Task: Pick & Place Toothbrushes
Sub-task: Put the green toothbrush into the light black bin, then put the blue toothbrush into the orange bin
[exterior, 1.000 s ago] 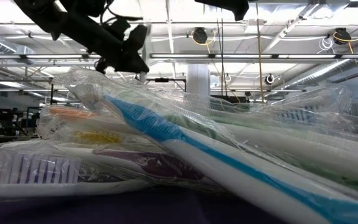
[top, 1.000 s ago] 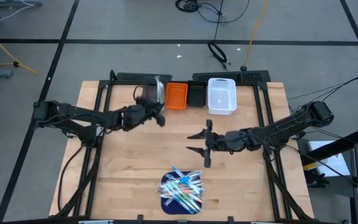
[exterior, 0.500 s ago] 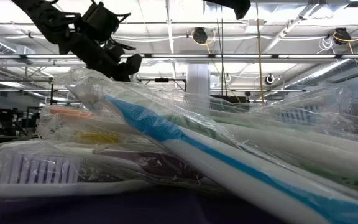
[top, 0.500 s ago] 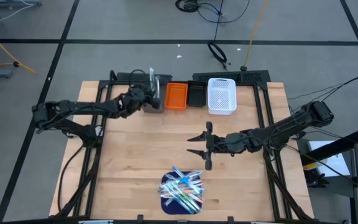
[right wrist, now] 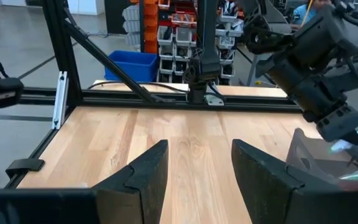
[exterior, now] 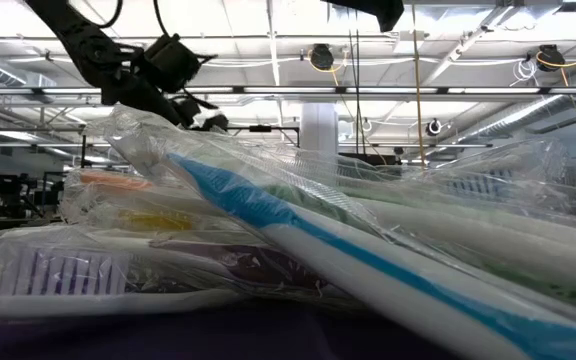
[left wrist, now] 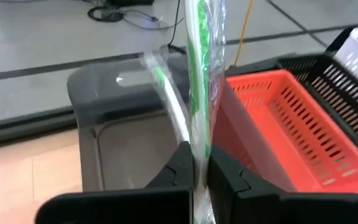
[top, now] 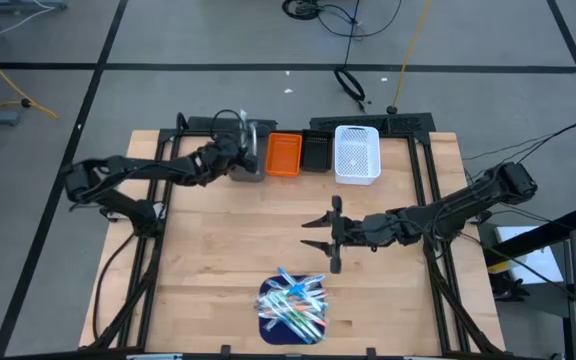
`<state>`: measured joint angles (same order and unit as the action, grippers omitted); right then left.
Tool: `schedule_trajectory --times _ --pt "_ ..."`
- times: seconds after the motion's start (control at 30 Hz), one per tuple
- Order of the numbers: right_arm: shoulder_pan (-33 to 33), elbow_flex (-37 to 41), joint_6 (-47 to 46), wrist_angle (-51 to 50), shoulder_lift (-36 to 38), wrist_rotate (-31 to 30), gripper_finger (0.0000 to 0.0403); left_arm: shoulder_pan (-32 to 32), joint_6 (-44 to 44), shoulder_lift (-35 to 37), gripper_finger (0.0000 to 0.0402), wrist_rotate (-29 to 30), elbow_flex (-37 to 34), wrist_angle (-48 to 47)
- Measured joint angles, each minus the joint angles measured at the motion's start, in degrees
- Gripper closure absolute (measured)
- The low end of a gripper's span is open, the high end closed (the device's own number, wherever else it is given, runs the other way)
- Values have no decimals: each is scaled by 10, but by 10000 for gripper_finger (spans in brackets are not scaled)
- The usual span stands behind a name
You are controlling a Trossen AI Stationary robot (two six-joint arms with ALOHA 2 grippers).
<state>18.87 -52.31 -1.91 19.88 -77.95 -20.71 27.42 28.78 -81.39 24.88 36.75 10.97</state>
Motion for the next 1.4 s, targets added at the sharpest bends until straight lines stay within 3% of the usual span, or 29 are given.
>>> schedule_trajectory --times 0.33,0.57,0.9,1.23,1.4 --pt "0 35 0 49 0 -1 232 0 21 -30 327 0 0 26" --pt "0 41 0 57 0 -1 232 0 15 -30 322 -38 0 25" --pt "0 41 0 55 0 -1 232 -4 12 -30 321 -50 0 26" --pt "0 41 -39 13 0 14 232 -27 -25 -29 321 -233 0 52" --pt "3 41 -64 -20 -9 69 232 -79 -53 -29 320 -254 0 84"
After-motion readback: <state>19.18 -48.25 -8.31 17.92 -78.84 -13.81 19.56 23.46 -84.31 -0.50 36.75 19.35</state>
